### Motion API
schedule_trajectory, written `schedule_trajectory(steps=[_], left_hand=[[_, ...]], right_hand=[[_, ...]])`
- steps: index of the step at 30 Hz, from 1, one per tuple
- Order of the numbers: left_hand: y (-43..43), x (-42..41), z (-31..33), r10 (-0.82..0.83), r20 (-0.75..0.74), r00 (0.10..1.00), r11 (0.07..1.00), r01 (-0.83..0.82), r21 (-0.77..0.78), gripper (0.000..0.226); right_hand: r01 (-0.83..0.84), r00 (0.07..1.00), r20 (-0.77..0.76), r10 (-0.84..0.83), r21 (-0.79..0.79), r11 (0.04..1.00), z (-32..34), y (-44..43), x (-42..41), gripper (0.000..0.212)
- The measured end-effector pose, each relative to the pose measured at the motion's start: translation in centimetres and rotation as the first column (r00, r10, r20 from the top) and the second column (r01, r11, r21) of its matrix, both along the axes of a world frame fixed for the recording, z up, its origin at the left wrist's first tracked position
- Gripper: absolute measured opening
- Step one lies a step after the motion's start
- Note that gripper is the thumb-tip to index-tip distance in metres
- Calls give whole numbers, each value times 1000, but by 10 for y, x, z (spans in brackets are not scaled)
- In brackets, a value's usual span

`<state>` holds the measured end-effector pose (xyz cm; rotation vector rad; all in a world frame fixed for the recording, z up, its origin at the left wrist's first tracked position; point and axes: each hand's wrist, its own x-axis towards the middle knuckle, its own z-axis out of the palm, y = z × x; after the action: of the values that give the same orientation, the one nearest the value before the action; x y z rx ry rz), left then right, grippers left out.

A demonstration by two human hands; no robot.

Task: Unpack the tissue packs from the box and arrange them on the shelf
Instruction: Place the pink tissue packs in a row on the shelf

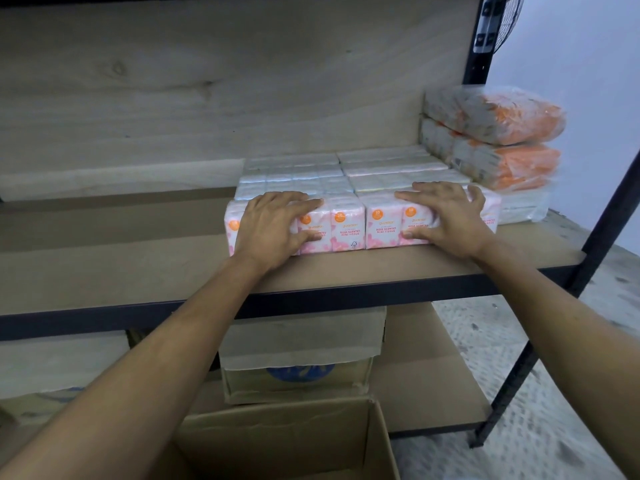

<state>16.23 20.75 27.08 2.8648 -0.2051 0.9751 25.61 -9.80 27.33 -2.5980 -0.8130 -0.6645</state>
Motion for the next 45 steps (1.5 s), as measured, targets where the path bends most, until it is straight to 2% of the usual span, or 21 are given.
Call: schedule_trajectory(steps=[16,22,30,36,41,45], left_hand=[[-4,-4,0,1,26,1000,999,-3,41,57],[-5,-7,3,7,-10,1000,998,-6,60,57],[-4,-8,7,-7,-87,996,998,12,62,55],[-3,-11,13,-6,-146,989,992,25,127,55],[-4,-22,18,-12,-161,987,993,30,112,54],[2,-40,21,-8,-146,989,995,22,99,53]], right_hand=[[0,999,43,1,-24,1000,-5,-2,2,69],[33,999,36,-31,-62,998,-2,-1,-3,69],[77,995,-58,-84,-107,991,9,4,-10,72],[109,982,-136,-130,-156,982,20,10,-20,74],[105,982,-140,-127,-155,982,26,13,-30,71],[84,987,-127,-98,-105,991,30,22,-46,61]])
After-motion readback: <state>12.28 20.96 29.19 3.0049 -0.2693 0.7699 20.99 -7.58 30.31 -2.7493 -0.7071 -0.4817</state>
